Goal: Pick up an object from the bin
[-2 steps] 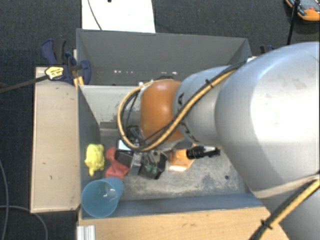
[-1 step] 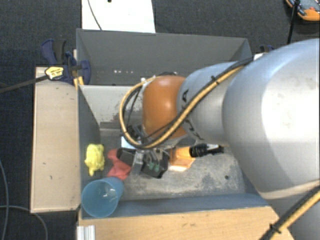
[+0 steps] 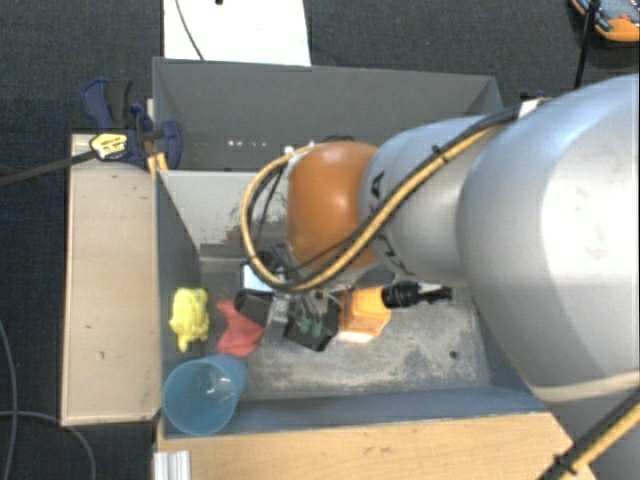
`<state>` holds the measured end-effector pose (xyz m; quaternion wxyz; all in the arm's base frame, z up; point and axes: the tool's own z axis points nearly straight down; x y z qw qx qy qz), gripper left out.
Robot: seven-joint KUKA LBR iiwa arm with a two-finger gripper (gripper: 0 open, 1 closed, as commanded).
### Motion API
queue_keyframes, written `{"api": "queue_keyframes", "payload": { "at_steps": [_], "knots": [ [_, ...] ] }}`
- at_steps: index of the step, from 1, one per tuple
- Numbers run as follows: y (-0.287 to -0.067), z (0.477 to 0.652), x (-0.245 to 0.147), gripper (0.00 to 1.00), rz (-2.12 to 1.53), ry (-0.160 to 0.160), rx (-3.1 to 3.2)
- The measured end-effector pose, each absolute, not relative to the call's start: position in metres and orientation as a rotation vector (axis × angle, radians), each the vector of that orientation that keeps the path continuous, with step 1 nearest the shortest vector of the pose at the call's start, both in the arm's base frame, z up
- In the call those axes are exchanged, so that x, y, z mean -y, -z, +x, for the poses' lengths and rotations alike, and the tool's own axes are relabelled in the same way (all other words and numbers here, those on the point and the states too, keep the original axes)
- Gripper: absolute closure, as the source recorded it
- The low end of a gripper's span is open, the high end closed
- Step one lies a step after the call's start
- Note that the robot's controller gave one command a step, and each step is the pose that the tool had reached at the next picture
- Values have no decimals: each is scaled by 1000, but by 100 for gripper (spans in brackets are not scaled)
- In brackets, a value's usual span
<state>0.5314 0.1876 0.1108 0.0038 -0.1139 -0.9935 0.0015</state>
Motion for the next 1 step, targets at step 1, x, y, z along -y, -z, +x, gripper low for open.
{"api": "queue_keyframes", "payload": {
  "at_steps": [1],
  "knots": [
    [-130,530,-187,100,-356,-7,3111]
  ]
}}
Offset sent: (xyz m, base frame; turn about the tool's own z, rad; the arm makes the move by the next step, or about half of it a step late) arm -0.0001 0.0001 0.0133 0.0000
